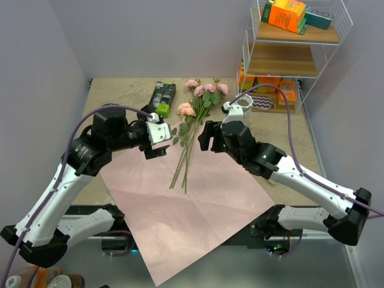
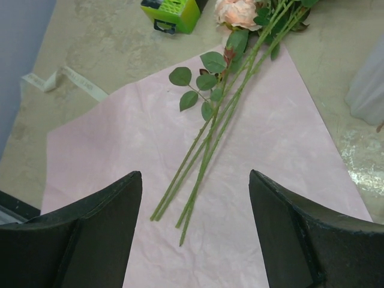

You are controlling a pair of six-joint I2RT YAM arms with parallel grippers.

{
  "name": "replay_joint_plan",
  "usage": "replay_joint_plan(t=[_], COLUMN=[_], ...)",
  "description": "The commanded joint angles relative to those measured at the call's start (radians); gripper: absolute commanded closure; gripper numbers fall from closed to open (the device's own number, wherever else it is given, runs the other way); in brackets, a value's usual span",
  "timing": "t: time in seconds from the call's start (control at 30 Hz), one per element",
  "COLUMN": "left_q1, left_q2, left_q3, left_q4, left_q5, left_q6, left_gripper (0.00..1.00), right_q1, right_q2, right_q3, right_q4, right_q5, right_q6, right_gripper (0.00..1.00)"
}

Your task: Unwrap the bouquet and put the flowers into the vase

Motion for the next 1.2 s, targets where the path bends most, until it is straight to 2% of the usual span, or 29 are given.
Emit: replay_joint_plan(t=[0.0,0.17,0.2,0.3,0.4,0.47,0.8,1.17], left_q1=[0.001,0.064,0.109,0.221,0.263,0.274,0.275,0.275], left_q2=[0.029,0.040,0.051,0.106,0.180,0.206,0.224,0.206], left_q3=[-0.069,-0.159,-0.169,-0.165,-0.131,-0.107,-0.128,-0.156], left_q4=[0.071,0.125,0.131,0.137,0.106,0.089,0.088,0.083], left_q5=[-0.114,-0.085,-0.063,0.013,0.010,0.012,-0.031,-0.069], left_q6=[-0.161,-0.187,-0.201,-0.228,-0.239,-0.250,-0.268,-0.239], left_gripper=[0.01,0.01,0.01,0.01,0.03,0.03,0.01,0.01], right_q1=[-0.002,-0.002,-0.002,-0.002,-0.002,0.000,-0.002,-0.003], right_q2=[0.085,0.181,0.200,0.257,0.320,0.357,0.635,0.688], right_q3=[0.016,0.060,0.063,0.085,0.088,0.092,0.223,0.256], right_q4=[0.028,0.017,0.027,0.035,0.072,0.092,0.129,0.138], right_q5=[0.075,0.121,0.127,0.135,0.127,0.124,0.055,0.034], right_q6=[0.016,0.008,0.005,0.005,0.019,0.024,0.070,0.067], right_gripper=[0.26,0.27,0.27,0.30,0.35,0.41,0.54,0.55])
